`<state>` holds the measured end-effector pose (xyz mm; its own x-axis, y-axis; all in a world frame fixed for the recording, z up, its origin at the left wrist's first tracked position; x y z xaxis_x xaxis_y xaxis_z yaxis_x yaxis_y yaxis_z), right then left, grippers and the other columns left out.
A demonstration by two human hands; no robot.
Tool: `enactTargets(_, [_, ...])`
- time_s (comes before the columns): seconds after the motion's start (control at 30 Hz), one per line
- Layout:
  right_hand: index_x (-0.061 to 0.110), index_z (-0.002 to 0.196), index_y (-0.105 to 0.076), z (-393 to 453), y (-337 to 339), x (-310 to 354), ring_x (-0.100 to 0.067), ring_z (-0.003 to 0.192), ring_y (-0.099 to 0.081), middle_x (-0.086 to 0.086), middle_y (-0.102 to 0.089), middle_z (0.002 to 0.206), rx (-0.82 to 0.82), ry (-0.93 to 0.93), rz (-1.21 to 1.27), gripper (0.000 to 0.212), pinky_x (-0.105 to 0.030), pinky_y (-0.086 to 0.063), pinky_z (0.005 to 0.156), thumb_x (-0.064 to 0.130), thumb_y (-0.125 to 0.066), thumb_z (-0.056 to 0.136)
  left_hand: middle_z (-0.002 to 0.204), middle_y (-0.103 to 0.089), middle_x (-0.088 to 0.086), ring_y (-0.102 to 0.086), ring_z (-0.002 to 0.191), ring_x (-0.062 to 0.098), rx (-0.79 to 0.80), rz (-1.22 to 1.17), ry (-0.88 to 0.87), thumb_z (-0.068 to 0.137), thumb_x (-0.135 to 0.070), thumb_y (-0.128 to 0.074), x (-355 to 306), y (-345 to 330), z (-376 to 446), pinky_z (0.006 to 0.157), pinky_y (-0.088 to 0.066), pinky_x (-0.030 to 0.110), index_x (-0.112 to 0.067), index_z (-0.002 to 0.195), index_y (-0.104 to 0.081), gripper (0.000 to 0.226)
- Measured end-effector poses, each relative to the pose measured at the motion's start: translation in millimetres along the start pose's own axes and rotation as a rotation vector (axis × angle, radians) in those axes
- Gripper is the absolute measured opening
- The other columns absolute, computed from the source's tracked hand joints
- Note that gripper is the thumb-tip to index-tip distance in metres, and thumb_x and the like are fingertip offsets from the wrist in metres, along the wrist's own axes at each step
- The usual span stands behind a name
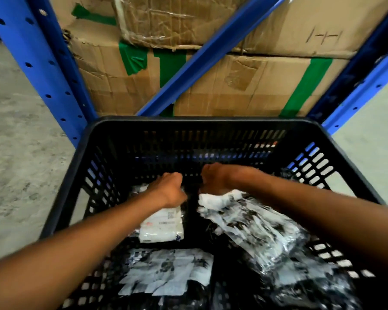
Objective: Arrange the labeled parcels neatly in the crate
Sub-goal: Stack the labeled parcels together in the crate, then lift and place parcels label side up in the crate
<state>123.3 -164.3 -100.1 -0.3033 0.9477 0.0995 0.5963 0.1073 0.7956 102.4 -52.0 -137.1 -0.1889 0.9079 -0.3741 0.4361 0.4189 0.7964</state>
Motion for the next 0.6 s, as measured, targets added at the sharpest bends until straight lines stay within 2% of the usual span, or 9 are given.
enactTargets(0.07, [0.0,0.089,-0.067,-25.6,8.7,-38.9,-0.029,0.059,-0.066,-0.017,-0.07,0.082,0.074,-0.111,-0.107,0.034,-0.033,-0.056,0.06,0.026,-0.045,0.093,0.106,-0.06,0.008,-0.059,0.094,0.024,0.161,-0.057,-0.103,0.088,-0.022,-0.063,-25.9,-3.9,-9.1,0.086,-0.051,0.034,-0.015,0.103,-0.061,0.017])
enactTargets(0.1, [0.0,0.084,-0.064,-43.4,8.3,-57.5,-0.024,0.048,-0.06,-0.014,-0.066,0.071,0.133,-0.187,-0.124,0.037,-0.029,-0.053,0.052,0.029,-0.044,0.093,0.097,-0.06,0.006,-0.06,0.089,0.024,0.218,-0.092,-0.133,0.088,-0.021,-0.063,-36.0,-7.6,-14.7,0.084,-0.053,0.037,-0.014,0.095,-0.062,0.01])
enactTargets(0.17, [0.0,0.087,-0.061,-73.5,-0.9,-85.9,-0.019,0.045,-0.054,-0.01,-0.06,0.066,0.231,-0.318,-0.145,0.043,-0.023,-0.049,0.042,0.037,-0.04,0.096,0.086,-0.065,0.007,-0.066,0.083,0.027,0.315,-0.193,-0.156,0.088,-0.021,-0.062,-50.4,-15.6,-28.4,0.073,-0.056,0.036,-0.009,0.091,-0.067,0.013])
enactTargets(0.23, [0.007,0.103,-0.06,-94.2,-9.0,-96.5,-0.015,0.05,-0.052,-0.006,-0.059,0.073,0.247,-0.354,-0.157,0.043,-0.018,-0.043,0.037,0.042,-0.035,0.099,0.087,-0.067,0.007,-0.066,0.08,0.022,0.44,-0.224,-0.163,0.092,-0.022,-0.056,-63.5,-26.0,-44.1,0.065,-0.049,0.027,-0.01,0.1,-0.067,0.018])
enactTargets(0.3, [0.013,0.137,-0.049,-99.9,-16.6,-97.4,-0.015,0.068,-0.054,-0.009,-0.063,0.115,0.237,-0.335,-0.131,0.055,-0.02,-0.043,0.05,0.049,-0.031,0.099,0.093,-0.066,0.007,-0.064,0.082,0.021,0.518,-0.235,-0.164,0.095,-0.024,-0.052,-72.6,-32.4,-54.6,0.069,-0.048,0.026,-0.01,0.113,-0.065,0.026])
enactTargets(0.37, [0.013,0.143,-0.044,-97.8,-26.7,-95.8,-0.021,0.106,-0.061,-0.01,-0.048,0.145,0.263,-0.323,-0.129,0.063,-0.034,-0.051,0.086,0.054,-0.027,0.099,0.096,-0.065,0.009,-0.063,0.084,0.022,0.525,-0.264,-0.158,0.096,-0.026,-0.05,-76.9,-34.0,-59.6,0.07,-0.049,0.027,-0.01,0.119,-0.063,0.031])
enactTargets(0.43, [0.013,0.142,-0.045,-95.5,-34.8,-95.9,-0.027,0.136,-0.044,-0.011,-0.042,0.151,0.277,-0.306,-0.106,0.063,-0.044,-0.034,0.113,0.053,-0.023,0.099,0.098,-0.063,0.01,-0.062,0.085,0.024,0.511,-0.297,-0.14,0.098,-0.029,-0.047,-76.5,-34.0,-62.5,0.071,-0.05,0.028,-0.01,0.124,-0.06,0.035])
enactTargets(0.53, [0.012,0.144,-0.042,-97.4,-28.4,-94.6,-0.027,0.14,-0.038,-0.012,-0.04,0.152,0.242,-0.284,-0.025,0.063,-0.043,-0.026,0.117,0.051,-0.021,0.1,0.106,-0.058,0.006,-0.062,0.088,0.022,0.497,-0.321,-0.111,0.099,-0.043,-0.04,-67.9,-32.0,-66.9,0.08,-0.053,0.032,-0.017,0.135,-0.05,0.046])
enactTargets(0.6, [0.015,0.142,-0.046,-101.5,-23.8,-88.8,-0.026,0.136,-0.044,-0.01,-0.048,0.147,0.22,-0.281,0.06,0.066,-0.043,-0.028,0.116,0.057,-0.021,0.097,0.127,-0.055,0.008,-0.064,0.099,0.023,0.474,-0.385,-0.082,0.096,-0.055,-0.036,-63.8,-25.6,-70.7,0.088,-0.054,0.035,-0.024,0.143,-0.041,0.056])
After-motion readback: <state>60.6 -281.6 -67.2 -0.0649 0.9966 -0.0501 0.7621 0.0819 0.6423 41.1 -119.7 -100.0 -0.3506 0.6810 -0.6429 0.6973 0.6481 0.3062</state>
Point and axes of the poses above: each hand's wrist, its own z-axis towards the middle knuckle, its own y-axis out of the back of the hand, x = y × z, the point moved 5 cm from there along z, towards the middle knuckle
